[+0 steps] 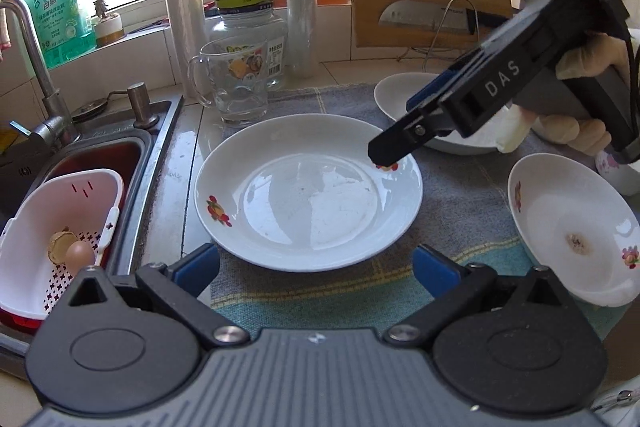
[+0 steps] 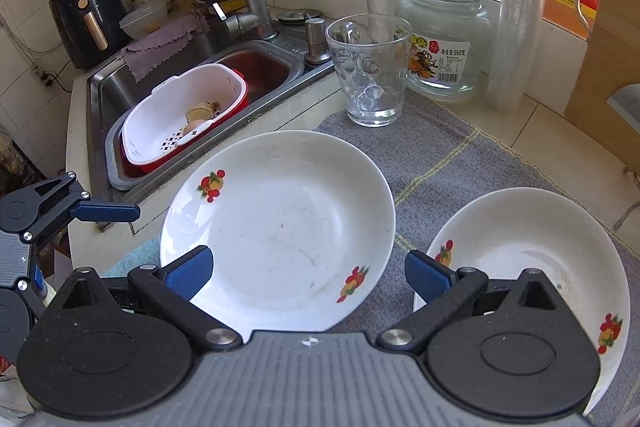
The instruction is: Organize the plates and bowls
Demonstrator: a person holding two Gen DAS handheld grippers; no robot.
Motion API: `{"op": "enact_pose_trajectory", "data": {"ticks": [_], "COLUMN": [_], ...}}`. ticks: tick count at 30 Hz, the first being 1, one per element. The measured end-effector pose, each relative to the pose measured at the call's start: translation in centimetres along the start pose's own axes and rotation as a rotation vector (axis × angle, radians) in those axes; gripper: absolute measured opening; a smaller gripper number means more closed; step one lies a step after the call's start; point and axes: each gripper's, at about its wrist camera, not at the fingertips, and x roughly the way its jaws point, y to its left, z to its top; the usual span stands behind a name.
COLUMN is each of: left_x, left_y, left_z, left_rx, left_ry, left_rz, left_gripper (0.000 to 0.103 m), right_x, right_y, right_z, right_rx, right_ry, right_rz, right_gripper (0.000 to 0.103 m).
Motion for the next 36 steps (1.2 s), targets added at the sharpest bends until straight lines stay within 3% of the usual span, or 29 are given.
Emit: {"op": "enact_pose_trajectory", "data": {"ticks": [5, 20, 27, 36], "left_x": [-1.7, -3.6, -3.9, -4.0], "left_y": [-1.4, -7.2, -9.5, -11.8], "left_z": [0.3, 0.3, 0.1, -0.4], "left_rx": [-0.045, -0.087, -0.083, -0.088], "left_ry": [-0.053, -0.022, -0.014, 0.012], "left_rz": [0.056, 0.035, 0.021, -0.006], "left_gripper": [0.102, 0.102, 0.102, 0.102], "right_x": [-2.6, -11.7, -14.2, -16.0], "right_y": [1.0, 1.9, 1.6, 1.9], "right_z": [-3.0, -13.6, -18.8, -24.4], "right_rx": [0.006, 0.065, 0.14, 0.171], "right_ry": [-0.049, -0.185, -0.192, -0.174], "right_rz": [-0.074, -0.24, -0.29, -0.264], "right_gripper": [0.103, 0.103, 0.103, 0.103]}}
